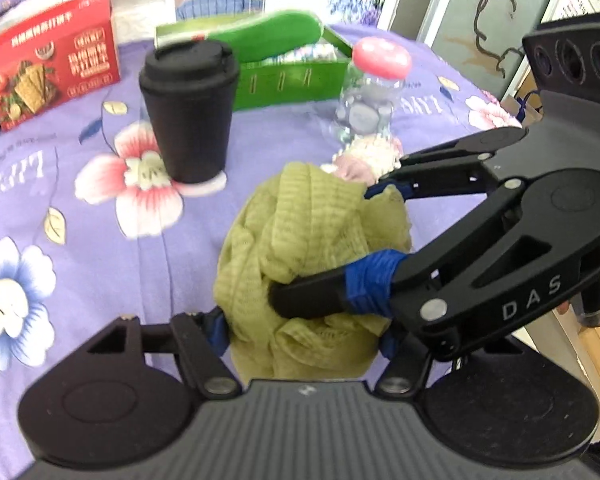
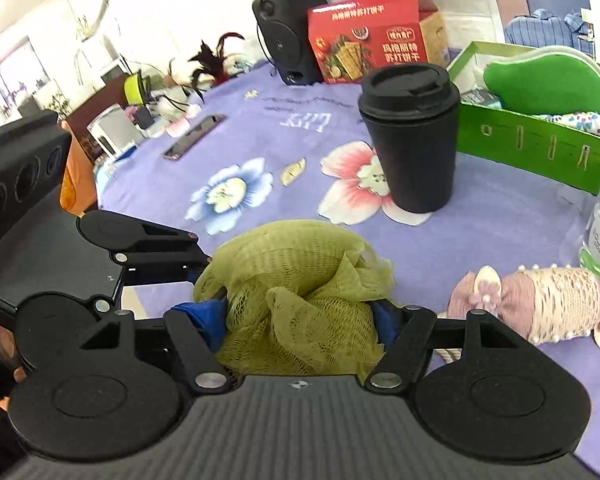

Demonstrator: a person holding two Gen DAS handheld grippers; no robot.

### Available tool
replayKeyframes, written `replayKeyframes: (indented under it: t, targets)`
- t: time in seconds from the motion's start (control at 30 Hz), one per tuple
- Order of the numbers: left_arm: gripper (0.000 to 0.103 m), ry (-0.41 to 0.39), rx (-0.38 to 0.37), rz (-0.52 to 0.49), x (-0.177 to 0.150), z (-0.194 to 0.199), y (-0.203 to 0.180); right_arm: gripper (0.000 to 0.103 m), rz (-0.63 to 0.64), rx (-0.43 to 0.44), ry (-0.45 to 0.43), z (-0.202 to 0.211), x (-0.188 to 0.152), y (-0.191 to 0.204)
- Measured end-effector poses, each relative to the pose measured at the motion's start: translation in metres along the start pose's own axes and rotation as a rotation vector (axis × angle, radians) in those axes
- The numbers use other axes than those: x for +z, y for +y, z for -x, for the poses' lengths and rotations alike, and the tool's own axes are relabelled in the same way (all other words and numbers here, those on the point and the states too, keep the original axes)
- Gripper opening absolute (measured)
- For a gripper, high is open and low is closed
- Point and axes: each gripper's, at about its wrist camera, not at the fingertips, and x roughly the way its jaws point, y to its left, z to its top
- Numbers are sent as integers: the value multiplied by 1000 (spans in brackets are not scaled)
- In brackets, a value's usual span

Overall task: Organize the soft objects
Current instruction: 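Lift the olive mesh sponge with the right gripper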

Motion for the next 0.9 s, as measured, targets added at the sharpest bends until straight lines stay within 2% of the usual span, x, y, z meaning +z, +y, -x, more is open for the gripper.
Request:
replayKeyframes:
  t: [0.07,0.17,0.23,0.33,0.47,0.53,0.6,0.67,0.77,0.9]
  targets:
    - [65,-22,-14,-21,1,-2,1,59,-21,4,-17,1,5,-7]
    - [66,27,-15,-16,-1,-25,5,61,-121,-17,20,-10,-2,-27]
    - [71,36,2,-31,-3,-35,4,64,-156,-20,22,-17,-10,-31]
    - [80,33,23,-79,-6,-35,0,68,-103,-33,12,-23,-12,-25]
    - [80,56,9,-30,-6,-40,10,74,-70,-66,53,-34,-5,-21]
    - [75,61,-6,-8,-6,-40,14,76,-81,-56,88,-39,-3,-25]
    - [71,69,-15,2,-5,-38,15,74,-92,-66,145,-42,3,-23]
    - [66,68,-13,0,-5,-34,13,57,-28,-51,172,-36,9,-15]
    - [61,63,-33,36,1,-22,14,45,68,-44,197,-26,18,-2]
    - [61,-3,-54,33,23,1,11,43,120,-70,144,1,36,8]
